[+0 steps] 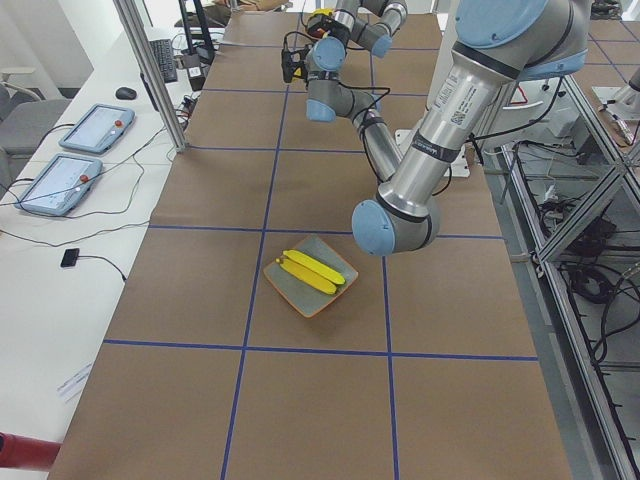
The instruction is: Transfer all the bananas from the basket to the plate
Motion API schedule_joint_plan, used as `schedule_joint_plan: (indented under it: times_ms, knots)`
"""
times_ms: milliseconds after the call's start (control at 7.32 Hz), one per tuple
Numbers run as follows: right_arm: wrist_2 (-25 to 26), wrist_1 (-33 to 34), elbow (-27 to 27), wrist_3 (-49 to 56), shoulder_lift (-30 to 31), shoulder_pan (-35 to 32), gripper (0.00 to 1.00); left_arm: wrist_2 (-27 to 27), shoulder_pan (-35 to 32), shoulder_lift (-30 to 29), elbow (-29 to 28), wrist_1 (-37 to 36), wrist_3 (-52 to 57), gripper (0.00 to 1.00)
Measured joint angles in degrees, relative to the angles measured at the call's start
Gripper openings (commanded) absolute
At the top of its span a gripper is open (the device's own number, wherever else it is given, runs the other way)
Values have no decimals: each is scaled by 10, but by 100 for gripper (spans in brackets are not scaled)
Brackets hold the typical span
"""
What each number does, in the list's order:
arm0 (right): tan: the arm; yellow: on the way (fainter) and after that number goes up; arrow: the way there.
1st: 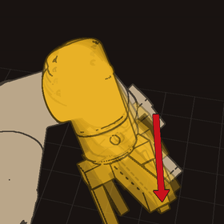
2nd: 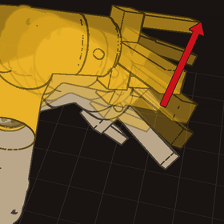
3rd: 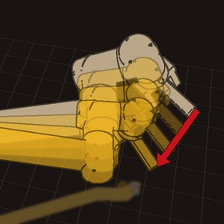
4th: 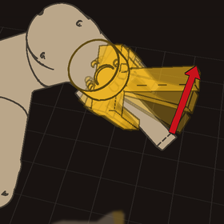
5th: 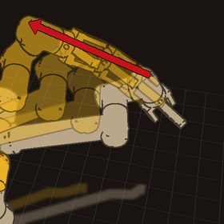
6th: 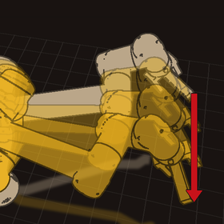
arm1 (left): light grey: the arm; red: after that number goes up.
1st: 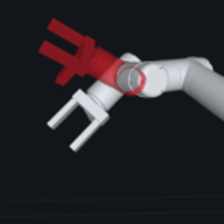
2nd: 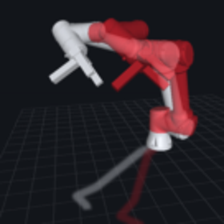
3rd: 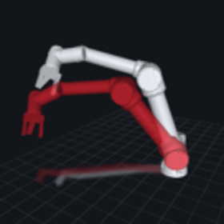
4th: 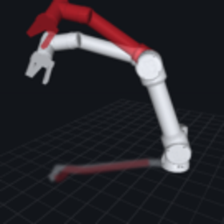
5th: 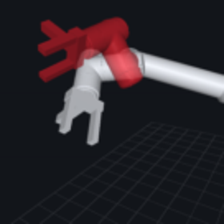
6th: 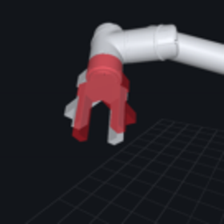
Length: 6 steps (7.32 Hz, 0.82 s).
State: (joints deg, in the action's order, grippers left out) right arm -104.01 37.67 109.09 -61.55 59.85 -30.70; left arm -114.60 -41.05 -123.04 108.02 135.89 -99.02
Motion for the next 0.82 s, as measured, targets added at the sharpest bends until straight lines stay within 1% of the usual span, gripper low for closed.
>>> schedule_joint_plan:
  times_ms: [273, 546, 819]
  knots:
    - [-1, -1, 5, -42, 1, -4, 100, 0, 0, 2, 0, -1, 1, 0]
    - [-3, 1, 7, -52, 5, -20, 100, 1, -1, 9, 0, -2, 2, 0]
    - [-6, 9, 4, -53, 27, -48, 100, -1, -4, 37, 2, -4, 4, 0]
